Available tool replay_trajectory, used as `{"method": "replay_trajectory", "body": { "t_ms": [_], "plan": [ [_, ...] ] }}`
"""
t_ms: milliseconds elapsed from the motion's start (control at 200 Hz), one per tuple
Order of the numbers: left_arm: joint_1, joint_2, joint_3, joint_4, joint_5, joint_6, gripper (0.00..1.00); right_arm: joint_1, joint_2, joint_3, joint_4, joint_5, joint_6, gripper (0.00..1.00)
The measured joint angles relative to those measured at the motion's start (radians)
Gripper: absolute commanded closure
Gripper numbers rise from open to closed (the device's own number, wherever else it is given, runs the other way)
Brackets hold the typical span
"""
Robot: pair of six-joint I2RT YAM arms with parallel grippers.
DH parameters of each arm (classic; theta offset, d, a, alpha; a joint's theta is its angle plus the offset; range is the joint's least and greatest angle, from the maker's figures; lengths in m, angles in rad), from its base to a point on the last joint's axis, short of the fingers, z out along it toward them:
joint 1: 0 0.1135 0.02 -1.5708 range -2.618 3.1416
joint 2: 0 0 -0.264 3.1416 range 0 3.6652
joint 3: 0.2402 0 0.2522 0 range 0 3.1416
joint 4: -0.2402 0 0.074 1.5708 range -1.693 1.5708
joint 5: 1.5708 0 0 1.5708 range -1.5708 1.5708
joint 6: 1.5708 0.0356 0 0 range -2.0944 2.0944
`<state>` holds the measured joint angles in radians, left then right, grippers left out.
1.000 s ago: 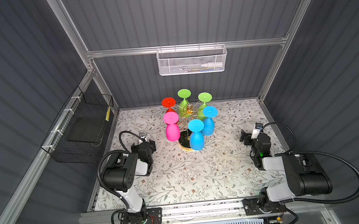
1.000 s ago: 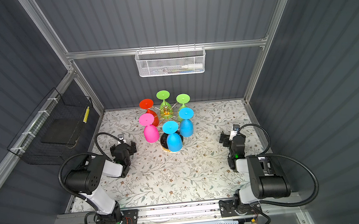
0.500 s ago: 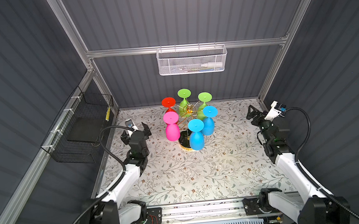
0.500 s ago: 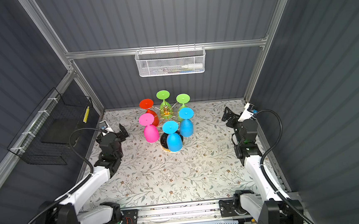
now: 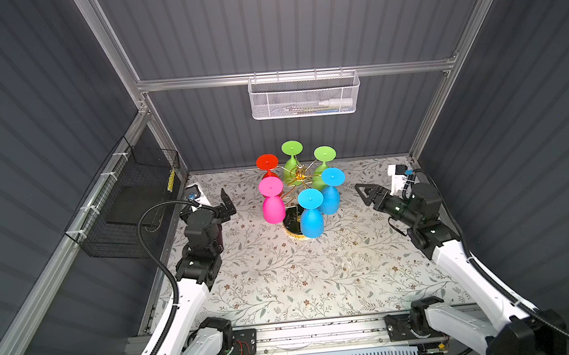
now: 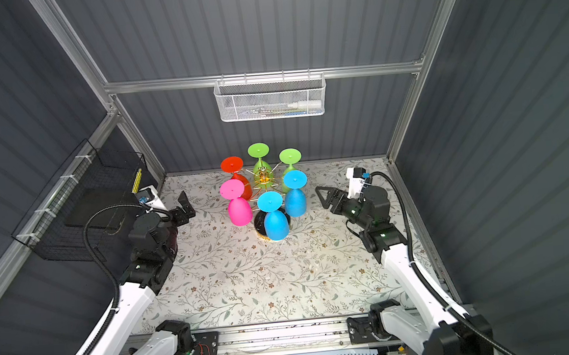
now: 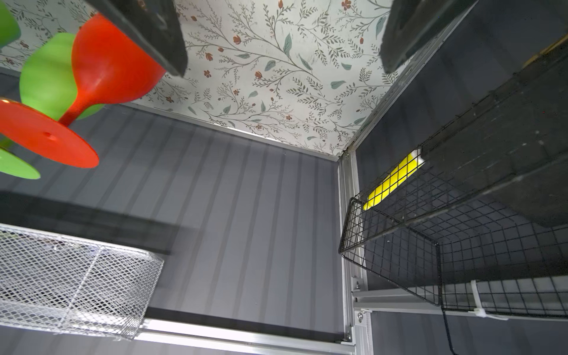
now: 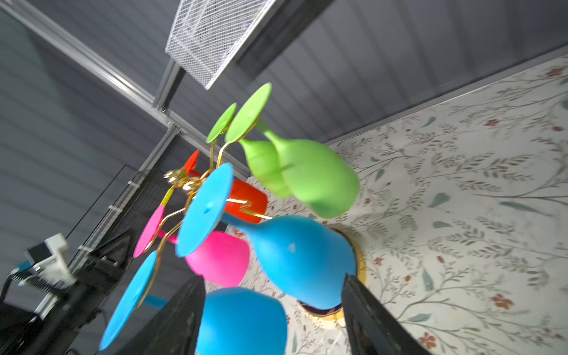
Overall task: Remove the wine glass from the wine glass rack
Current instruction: 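Raise both arms and move the right gripper toward the nearest blue glass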
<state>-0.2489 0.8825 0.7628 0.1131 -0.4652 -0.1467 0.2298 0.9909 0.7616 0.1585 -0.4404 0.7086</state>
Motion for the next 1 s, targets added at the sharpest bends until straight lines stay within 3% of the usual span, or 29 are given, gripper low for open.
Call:
{"method": "replay_trajectory", "body": {
  "t_ms": [465, 1000],
  "plan": [
    [0.000, 0.000, 0.009, -0.024, 0.051, 0.005, 0.00, 0.271, 0.058, 0.068, -0.096, 0.072, 0.108, 0.41],
    [0.000, -0.008, 0.022, -0.063, 0.075, 0.009, 0.00, 0.373, 0.144, 0.123, 0.022, 0.091, 0.216, 0.53]
  ]
}}
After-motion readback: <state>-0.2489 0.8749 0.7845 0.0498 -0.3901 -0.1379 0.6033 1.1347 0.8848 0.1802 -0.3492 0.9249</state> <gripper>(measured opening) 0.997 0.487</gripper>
